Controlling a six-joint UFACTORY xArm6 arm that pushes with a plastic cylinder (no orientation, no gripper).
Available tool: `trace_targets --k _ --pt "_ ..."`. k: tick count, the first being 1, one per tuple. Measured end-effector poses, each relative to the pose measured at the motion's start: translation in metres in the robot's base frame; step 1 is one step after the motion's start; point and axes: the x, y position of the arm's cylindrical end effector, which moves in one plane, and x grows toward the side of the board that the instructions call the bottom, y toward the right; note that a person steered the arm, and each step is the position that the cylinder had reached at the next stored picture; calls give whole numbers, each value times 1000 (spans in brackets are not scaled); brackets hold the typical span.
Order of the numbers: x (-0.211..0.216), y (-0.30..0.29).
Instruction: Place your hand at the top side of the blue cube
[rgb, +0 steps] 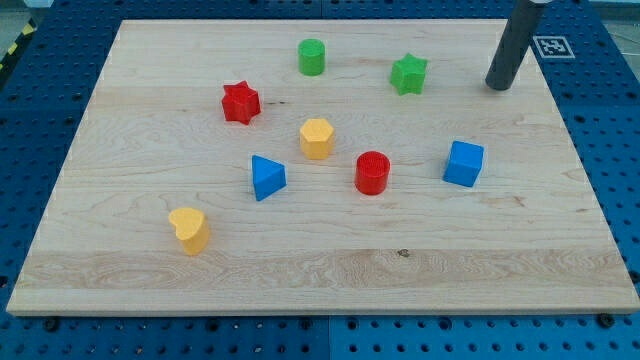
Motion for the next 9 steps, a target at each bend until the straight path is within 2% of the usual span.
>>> trace_targets --k 5,9 --pt "13 -11" --pt "13 -46"
